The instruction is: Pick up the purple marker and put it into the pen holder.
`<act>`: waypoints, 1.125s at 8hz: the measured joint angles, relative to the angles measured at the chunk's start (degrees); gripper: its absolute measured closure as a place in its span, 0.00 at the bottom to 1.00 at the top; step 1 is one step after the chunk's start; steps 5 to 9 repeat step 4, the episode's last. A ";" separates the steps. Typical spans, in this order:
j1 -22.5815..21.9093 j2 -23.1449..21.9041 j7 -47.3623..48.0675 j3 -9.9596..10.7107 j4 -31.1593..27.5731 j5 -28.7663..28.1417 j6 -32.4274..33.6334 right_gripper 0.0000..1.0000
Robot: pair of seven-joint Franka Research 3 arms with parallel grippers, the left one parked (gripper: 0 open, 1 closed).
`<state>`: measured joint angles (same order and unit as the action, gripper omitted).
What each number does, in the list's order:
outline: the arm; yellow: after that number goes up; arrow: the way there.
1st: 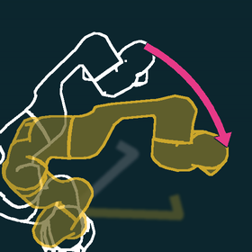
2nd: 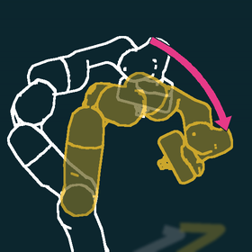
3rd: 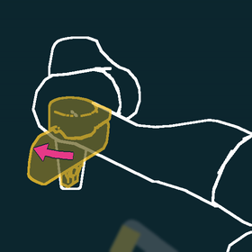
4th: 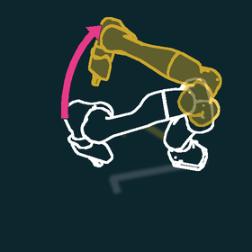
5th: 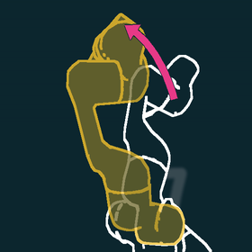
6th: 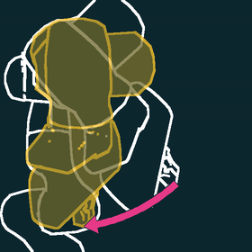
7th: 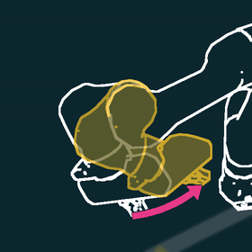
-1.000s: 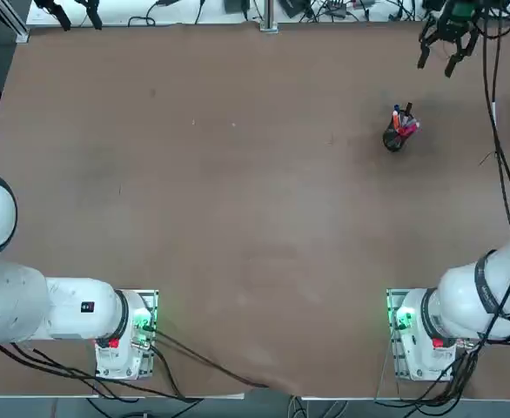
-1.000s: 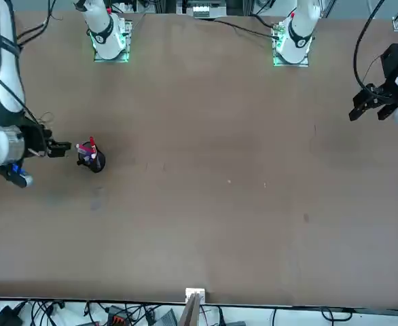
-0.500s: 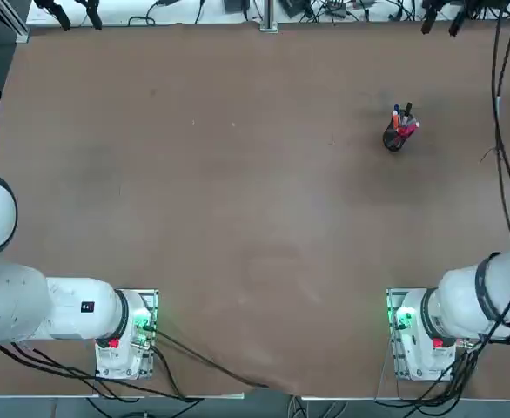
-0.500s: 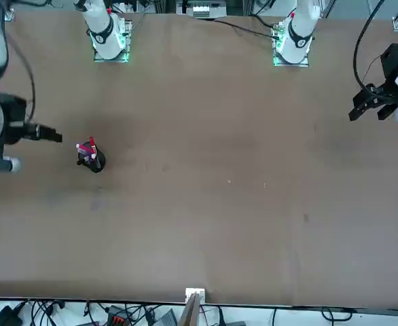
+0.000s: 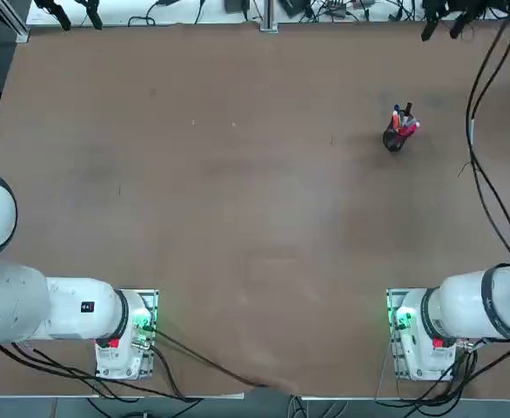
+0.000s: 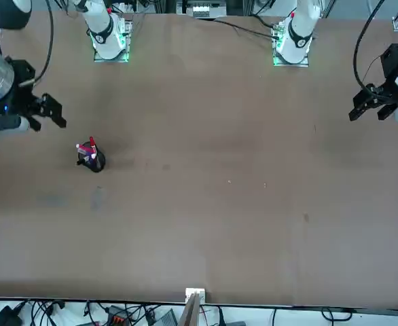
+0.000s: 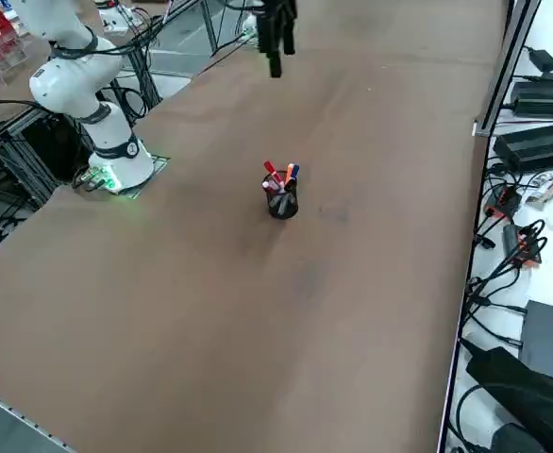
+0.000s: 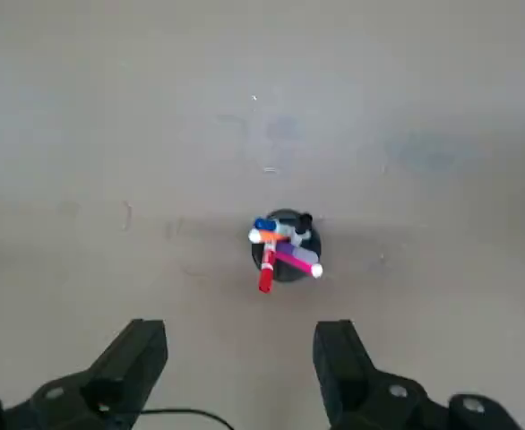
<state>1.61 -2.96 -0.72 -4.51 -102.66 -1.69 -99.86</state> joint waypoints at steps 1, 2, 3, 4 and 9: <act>0.00 -0.52 0.27 0.45 -1.26 0.00 -0.40 0.00; 0.00 -0.30 0.47 0.61 -1.33 0.00 -0.86 0.00; 0.03 -0.11 0.50 0.71 -1.22 0.00 -1.15 0.00; 0.19 0.14 0.50 0.90 -0.81 0.00 -1.16 0.00; 0.19 0.14 0.50 0.90 -0.81 0.00 -1.16 0.00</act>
